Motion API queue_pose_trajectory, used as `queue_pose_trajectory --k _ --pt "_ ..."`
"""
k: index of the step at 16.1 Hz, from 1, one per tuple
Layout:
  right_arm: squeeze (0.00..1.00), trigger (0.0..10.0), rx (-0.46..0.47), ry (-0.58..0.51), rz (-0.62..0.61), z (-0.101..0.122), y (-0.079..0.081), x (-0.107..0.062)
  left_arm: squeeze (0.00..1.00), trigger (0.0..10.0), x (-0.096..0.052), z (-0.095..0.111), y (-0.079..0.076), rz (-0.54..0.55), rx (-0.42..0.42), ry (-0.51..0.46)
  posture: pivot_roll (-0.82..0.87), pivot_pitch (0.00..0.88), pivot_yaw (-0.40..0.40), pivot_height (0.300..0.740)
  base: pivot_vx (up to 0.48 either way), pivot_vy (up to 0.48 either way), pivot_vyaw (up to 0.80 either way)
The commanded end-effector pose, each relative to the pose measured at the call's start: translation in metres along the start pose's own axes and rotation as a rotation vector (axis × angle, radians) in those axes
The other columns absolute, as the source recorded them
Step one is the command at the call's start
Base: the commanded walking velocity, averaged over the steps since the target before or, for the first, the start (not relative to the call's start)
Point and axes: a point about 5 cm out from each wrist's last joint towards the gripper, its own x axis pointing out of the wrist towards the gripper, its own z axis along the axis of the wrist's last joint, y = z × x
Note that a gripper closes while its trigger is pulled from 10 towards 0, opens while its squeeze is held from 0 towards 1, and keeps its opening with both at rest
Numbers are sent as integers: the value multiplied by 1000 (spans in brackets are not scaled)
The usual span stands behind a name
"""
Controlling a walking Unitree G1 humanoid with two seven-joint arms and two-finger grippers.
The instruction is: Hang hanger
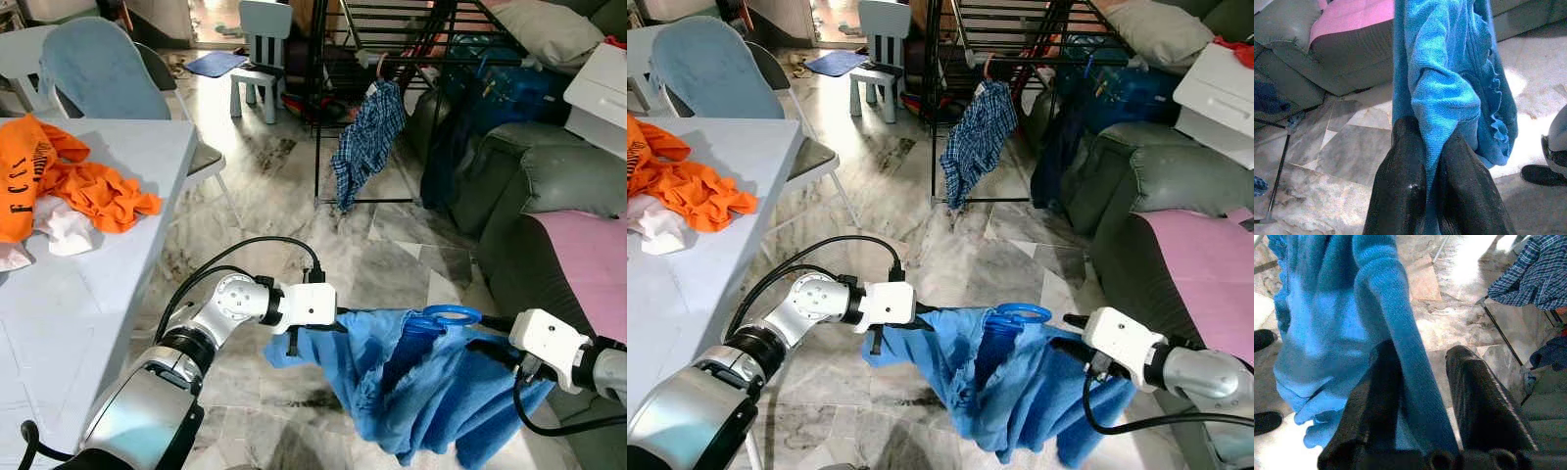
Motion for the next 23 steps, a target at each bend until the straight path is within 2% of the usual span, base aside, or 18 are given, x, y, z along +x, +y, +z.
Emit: queue_pose_trajectory --k 1,23 --pt "0 0 -11 -14 -11 4 -5 -2 0 0 0 10 8 20 35 -40 10 0 -54 740 0 0 0" --pt "0 0 -11 -14 -11 4 -5 -2 0 0 0 10 8 20 35 -40 10 0 -54 740 0 0 0"
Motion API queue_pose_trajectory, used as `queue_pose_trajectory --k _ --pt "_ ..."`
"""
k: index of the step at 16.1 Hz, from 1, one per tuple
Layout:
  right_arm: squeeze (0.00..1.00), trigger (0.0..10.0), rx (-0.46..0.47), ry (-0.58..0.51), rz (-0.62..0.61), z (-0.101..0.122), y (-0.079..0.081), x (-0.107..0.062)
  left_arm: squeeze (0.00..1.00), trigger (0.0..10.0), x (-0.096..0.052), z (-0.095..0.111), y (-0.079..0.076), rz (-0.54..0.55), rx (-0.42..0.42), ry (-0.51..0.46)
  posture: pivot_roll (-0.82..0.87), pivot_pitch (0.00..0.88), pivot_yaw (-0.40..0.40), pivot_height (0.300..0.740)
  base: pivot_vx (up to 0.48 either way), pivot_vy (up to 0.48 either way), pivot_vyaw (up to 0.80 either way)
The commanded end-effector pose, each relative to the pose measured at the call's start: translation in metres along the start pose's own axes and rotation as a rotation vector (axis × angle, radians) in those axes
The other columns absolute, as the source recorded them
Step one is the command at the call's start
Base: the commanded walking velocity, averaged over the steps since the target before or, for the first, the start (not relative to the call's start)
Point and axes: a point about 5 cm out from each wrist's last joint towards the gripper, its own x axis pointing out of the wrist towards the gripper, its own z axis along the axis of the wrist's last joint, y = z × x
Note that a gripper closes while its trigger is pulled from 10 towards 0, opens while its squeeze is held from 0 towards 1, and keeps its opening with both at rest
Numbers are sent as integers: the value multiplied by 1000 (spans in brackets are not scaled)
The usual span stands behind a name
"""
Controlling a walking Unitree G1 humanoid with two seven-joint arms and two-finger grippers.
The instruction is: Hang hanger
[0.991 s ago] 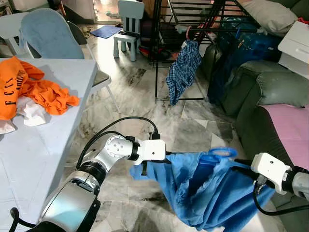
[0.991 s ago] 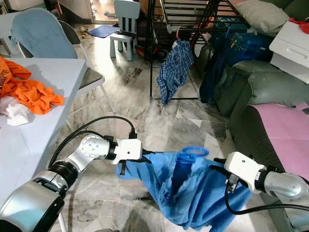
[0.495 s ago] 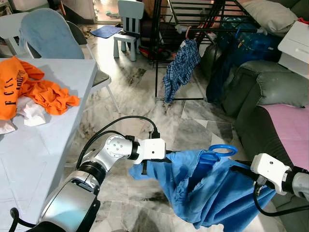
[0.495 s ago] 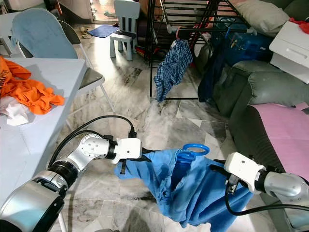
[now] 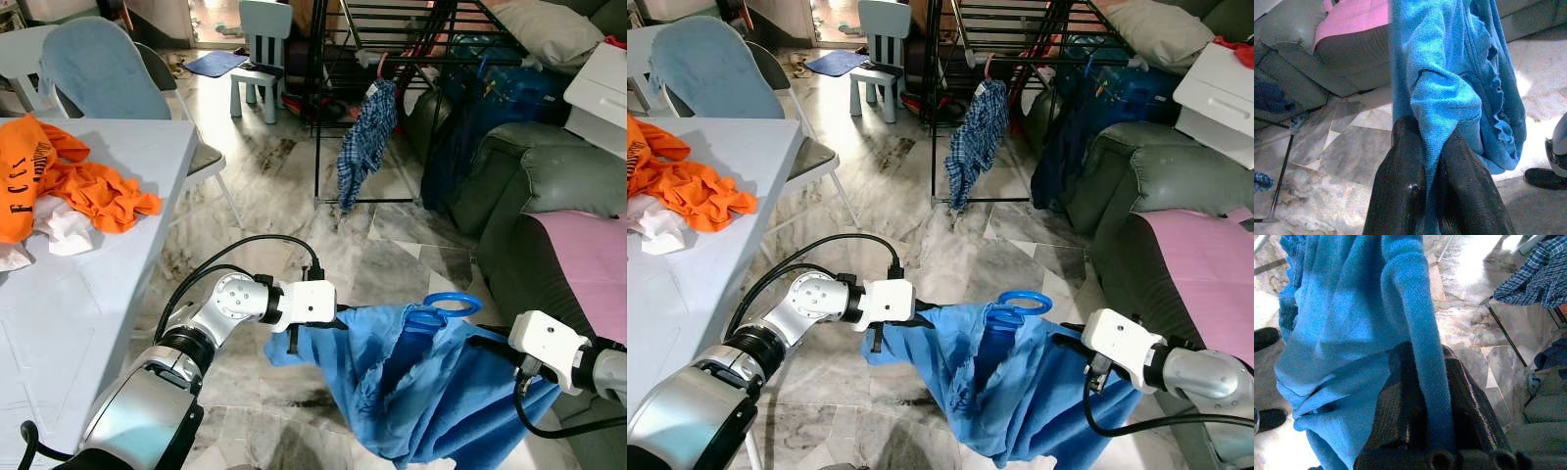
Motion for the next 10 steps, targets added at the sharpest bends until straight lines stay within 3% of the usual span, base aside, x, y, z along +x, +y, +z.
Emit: queue_pose_trajectory --k 1,2,3,4,6,7,8,9,10 --pt "0 0 -8 -16 -30 4 -6 -2 0 0 1 9 6 4 38 -32 10 0 -54 740 0 0 0" --pt "0 0 -5 -27 -30 5 -7 -1 0 0 1 9 6 4 38 -32 10 0 -54 740 0 0 0" --pt "0 10000 165 -93 55 11 2 1 0 0 5 10 6 12 33 -29 9 0 -59 740 0 0 0" --pt "0 10000 236 -125 98 14 7 3 0 0 7 10 6 17 31 -27 10 0 -59 740 0 0 0" --pt "0 9490 237 -131 104 14 8 5 0 0 7 11 6 25 31 -26 10 0 -59 740 0 0 0" --pt "0 10000 236 -129 104 14 9 7 0 0 7 10 6 27 31 -23 13 0 -58 740 0 0 0" --pt "0 7333 248 -126 109 14 10 7 0 0 6 9 7 32 30 -16 14 0 -55 740 0 0 0" --pt "0 2588 258 -125 113 15 10 7 0 0 6 9 7 34 30 -12 14 0 -54 740 0 0 0" --pt "0 0 264 -126 115 15 11 7 0 0 5 9 7 34 31 -11 14 0 -54 740 0 0 0"
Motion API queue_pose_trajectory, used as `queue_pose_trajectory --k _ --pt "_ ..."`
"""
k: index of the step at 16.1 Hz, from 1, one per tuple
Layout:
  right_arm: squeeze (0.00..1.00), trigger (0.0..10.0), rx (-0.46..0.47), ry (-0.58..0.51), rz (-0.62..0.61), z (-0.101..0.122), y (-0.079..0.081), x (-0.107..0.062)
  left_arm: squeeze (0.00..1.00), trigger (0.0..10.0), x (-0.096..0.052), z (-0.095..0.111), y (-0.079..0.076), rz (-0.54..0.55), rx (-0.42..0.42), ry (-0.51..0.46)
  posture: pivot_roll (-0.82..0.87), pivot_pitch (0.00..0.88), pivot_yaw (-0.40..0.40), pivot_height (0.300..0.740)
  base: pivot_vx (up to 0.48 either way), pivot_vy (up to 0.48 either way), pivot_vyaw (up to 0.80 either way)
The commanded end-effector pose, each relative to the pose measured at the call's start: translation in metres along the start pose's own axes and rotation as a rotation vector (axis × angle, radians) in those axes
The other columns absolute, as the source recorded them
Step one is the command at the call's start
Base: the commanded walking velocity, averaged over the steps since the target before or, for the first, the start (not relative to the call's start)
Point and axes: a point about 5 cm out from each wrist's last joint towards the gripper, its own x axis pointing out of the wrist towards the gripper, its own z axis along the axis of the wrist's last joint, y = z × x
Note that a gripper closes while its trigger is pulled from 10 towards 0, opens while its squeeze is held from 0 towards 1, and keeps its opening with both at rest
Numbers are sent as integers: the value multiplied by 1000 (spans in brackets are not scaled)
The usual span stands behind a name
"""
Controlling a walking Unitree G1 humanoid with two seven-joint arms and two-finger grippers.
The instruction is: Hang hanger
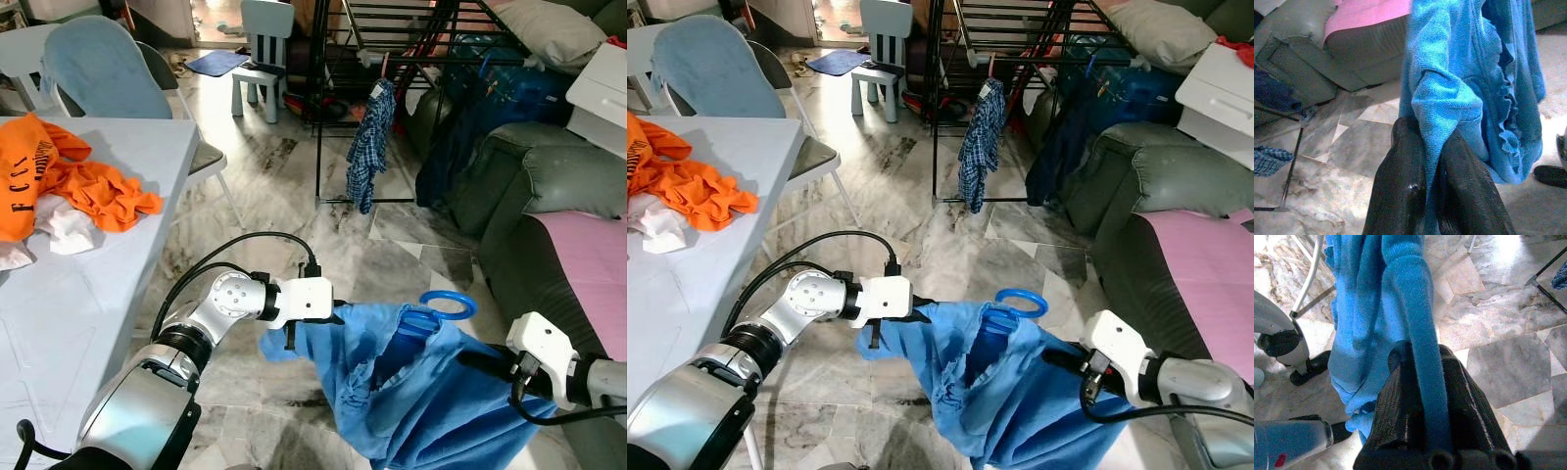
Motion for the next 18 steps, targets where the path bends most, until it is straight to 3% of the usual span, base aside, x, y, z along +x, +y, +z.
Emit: queue_pose_trajectory --k 1,6,7,8,9,10,18 --pt "0 0 -8 -109 19 18 0 2 0 157 7 9 4 -1 24 -22 14 0 -52 740 0 0 0" --pt "0 0 5 -108 22 18 1 3 0 392 7 9 5 2 27 -14 16 0 -52 740 0 0 0" --pt "0 0 3 -110 19 19 0 3 0 2980 8 9 5 8 28 -9 16 0 -52 740 0 0 0" --pt "0 78 1 -111 19 19 0 3 0 4667 8 9 5 9 28 -5 16 0 -52 740 0 0 0" --pt "0 10000 0 -114 10 19 0 5 157 10000 9 8 5 17 5 -2 19 0 -54 740 0 0 0" --pt "0 10000 1 -116 5 19 0 7 1000 10000 10 8 5 23 -13 -12 21 0 -55 740 0 0 0" --pt "0 10000 4 -96 -8 14 3 11 1000 10000 6 8 8 69 34 -3 23 0 -55 740 0 0 0"
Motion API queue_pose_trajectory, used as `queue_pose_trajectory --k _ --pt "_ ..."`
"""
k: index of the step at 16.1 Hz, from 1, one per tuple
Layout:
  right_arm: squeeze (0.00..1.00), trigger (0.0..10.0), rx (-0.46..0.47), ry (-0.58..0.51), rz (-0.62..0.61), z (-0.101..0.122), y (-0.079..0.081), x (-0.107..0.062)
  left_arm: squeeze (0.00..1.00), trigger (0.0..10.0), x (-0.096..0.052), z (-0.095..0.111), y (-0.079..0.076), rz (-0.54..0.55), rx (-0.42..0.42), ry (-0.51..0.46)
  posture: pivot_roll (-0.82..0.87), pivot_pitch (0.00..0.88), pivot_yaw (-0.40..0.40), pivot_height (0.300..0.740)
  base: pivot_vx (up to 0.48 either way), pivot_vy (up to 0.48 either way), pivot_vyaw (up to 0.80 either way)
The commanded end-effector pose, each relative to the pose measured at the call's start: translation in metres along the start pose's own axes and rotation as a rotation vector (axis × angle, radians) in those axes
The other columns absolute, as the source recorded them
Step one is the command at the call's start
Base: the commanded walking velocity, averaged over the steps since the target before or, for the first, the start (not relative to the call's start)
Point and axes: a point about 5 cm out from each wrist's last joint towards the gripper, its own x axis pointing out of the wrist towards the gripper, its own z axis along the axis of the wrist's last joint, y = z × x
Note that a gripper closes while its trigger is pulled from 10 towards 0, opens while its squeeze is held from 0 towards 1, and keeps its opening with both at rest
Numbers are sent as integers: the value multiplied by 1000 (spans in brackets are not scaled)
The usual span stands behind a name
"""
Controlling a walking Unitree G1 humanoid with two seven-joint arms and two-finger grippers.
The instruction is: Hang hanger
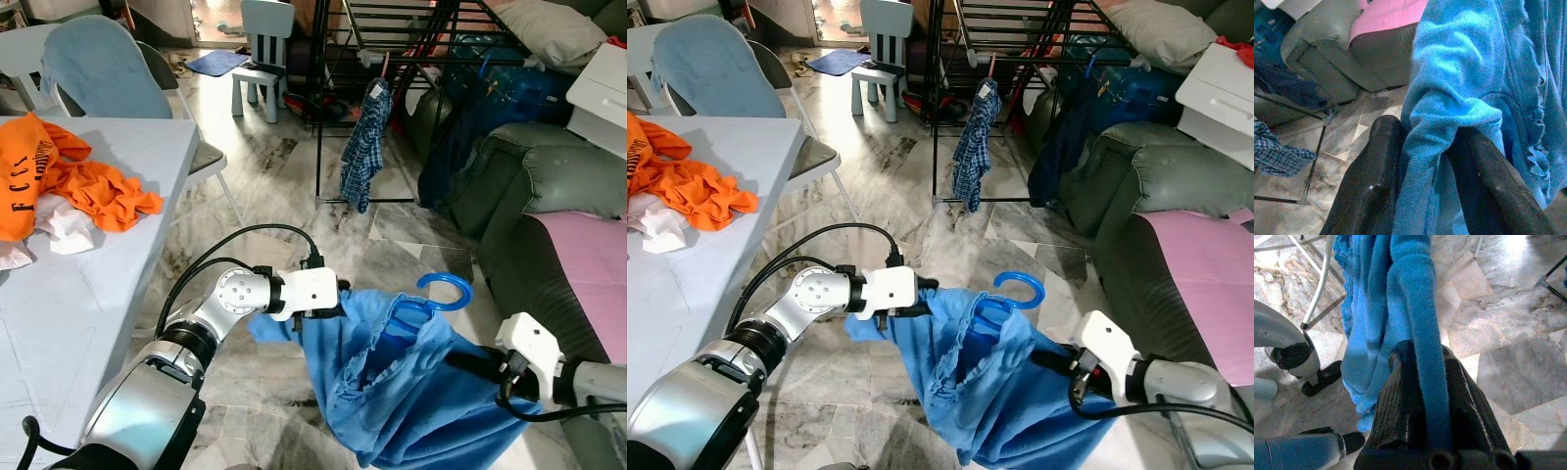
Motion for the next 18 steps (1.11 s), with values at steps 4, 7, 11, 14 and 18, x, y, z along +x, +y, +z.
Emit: queue_pose_trajectory --k 4,7,11,14,18 --pt "0 10000 -43 -4 -38 6 -4 2 1000 10000 -2 6 6 24 50 -32 24 0 -53 740 0 0 0" --pt "0 10000 -22 66 -30 -7 1 6 1000 10000 -3 7 12 75 74 -19 26 0 -55 740 0 0 0" --pt "0 10000 -9 102 -77 -11 -2 9 1000 10000 -2 4 6 20 64 -2 23 0 -51 740 0 0 0" --pt "0 10000 68 119 -281 -20 -10 17 1000 10000 -3 -8 11 215 -142 14 20 0 -43 740 0 0 0" --pt "0 10000 233 51 -537 -24 -12 32 1000 10000 -8 -35 3 533 -538 37 26 0 -46 740 0 0 0"
